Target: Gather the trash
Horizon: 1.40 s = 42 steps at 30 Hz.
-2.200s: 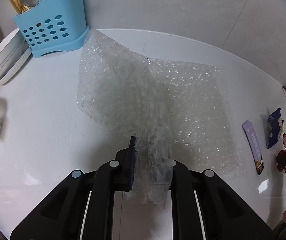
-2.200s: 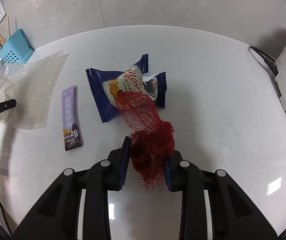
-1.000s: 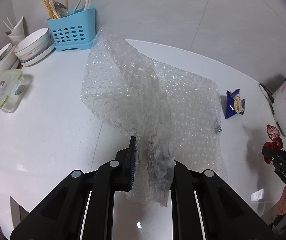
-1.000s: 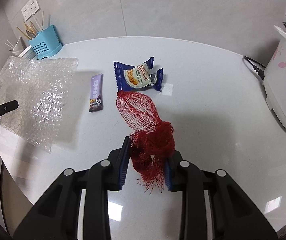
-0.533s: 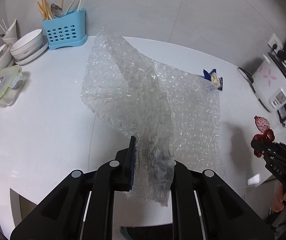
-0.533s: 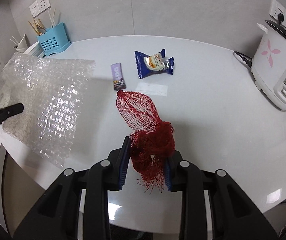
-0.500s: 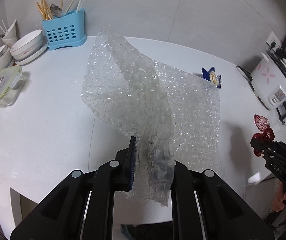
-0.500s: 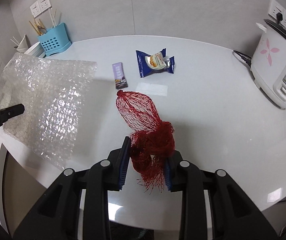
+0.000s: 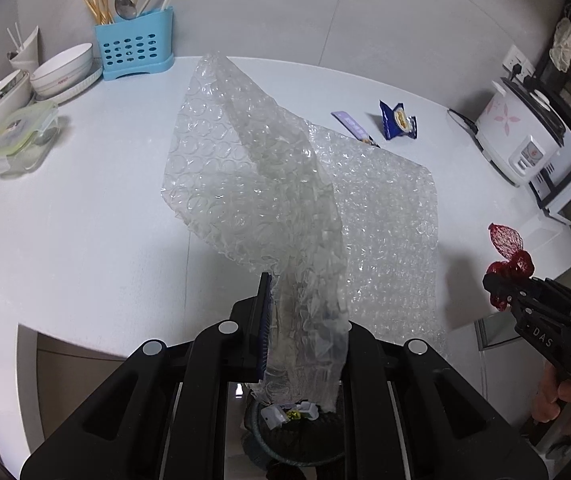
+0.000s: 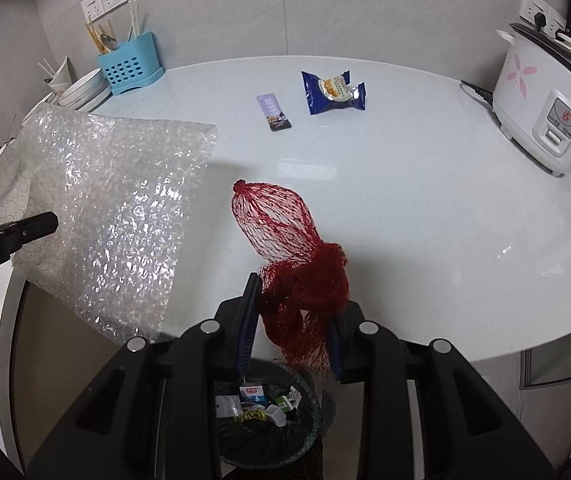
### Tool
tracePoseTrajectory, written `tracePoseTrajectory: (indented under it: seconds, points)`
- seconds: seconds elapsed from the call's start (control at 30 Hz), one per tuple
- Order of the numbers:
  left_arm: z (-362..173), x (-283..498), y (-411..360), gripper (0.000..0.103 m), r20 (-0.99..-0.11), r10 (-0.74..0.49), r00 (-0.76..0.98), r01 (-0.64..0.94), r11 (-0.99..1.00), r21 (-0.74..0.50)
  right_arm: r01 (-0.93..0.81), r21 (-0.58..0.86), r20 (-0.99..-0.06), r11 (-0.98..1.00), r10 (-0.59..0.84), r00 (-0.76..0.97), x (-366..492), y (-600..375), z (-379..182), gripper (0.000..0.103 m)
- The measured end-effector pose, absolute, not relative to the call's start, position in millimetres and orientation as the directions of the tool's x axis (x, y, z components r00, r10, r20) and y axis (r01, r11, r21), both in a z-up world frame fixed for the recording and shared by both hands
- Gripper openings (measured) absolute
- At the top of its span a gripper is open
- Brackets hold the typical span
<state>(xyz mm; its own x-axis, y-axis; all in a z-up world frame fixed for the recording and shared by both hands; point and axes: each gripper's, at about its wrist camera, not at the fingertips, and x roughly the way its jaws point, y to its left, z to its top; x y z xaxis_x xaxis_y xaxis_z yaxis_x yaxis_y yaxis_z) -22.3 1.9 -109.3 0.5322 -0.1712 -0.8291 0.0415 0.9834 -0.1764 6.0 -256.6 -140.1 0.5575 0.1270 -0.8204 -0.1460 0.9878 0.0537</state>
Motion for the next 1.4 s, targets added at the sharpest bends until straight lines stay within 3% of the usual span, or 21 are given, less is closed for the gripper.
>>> tracePoseTrajectory:
  seconds: [0.93,1.4]
  points:
    - [-163.3,-131.3,-8.2,0.012,-0.872,-0.202,0.446,0.074,0.979,-0.189,-0.17,0.096,-0.845,0.981,0.171,0.506,-87.4,-239.9,-188.9,0.028]
    - [-227.3,-161.3,-18.4,0.012,-0.916,-0.193,0.351,0.061,0.981,-0.183,-0.158,0.118,-0.867,0.98,0.179,0.464,-110.6,-240.4,-220.8,0.028]
